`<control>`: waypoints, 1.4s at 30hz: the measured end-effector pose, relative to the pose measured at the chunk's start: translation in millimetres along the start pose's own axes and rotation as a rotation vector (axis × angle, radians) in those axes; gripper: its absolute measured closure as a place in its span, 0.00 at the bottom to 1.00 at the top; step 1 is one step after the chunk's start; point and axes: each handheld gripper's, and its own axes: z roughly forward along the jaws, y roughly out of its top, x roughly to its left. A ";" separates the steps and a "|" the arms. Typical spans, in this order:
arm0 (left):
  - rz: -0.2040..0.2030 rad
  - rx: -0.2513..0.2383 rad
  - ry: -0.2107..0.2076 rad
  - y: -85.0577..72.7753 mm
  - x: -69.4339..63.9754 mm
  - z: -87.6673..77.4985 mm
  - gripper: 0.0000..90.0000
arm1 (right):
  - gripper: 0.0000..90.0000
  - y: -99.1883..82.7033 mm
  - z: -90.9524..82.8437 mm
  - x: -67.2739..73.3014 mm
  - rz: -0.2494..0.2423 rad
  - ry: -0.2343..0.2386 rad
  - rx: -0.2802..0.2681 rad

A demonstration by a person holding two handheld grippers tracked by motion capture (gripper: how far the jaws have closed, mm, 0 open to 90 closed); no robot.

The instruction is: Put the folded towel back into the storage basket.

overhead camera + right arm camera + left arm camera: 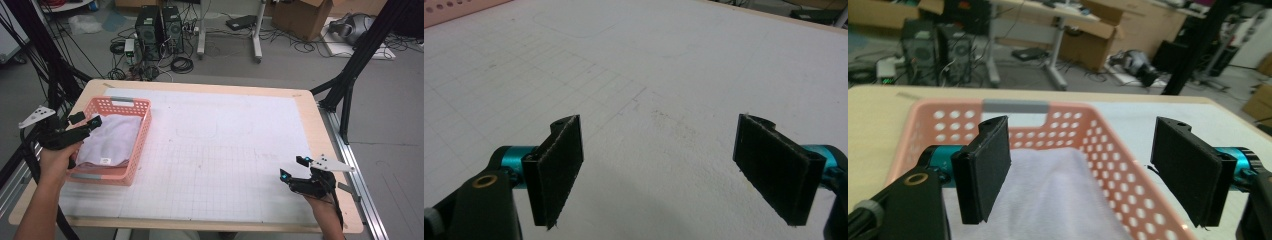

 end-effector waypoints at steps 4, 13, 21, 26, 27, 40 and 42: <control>0.046 -0.023 -0.047 -3.2 -13.5 -10.9 0.21 | 0.21 2.0 -2.7 2.7 -0.020 -0.004 -0.010; 0.091 -0.053 -0.171 -22.6 -46.5 -23.2 0.22 | 0.21 0.8 -7.4 2.2 -0.019 -0.009 -0.023; 0.116 -0.069 -0.241 -34.8 -82.2 -8.8 0.22 | 0.21 -0.7 -10.0 2.7 -0.010 -0.008 -0.031; 0.124 -0.044 -0.294 -40.2 -104.4 6.6 0.22 | 0.21 -1.8 -12.9 2.3 -0.017 -0.010 -0.034; 0.124 -0.047 -0.300 -40.7 -109.1 9.2 0.22 | 0.21 -2.0 -13.6 2.2 -0.020 -0.012 -0.034; 0.161 0.011 -0.391 -62.8 -159.8 37.2 0.23 | 0.21 -3.5 -18.9 6.2 -0.026 -0.019 -0.043; 0.169 0.026 -0.400 -68.6 -164.9 39.6 0.23 | 0.21 -3.7 -19.5 6.2 -0.030 -0.022 -0.046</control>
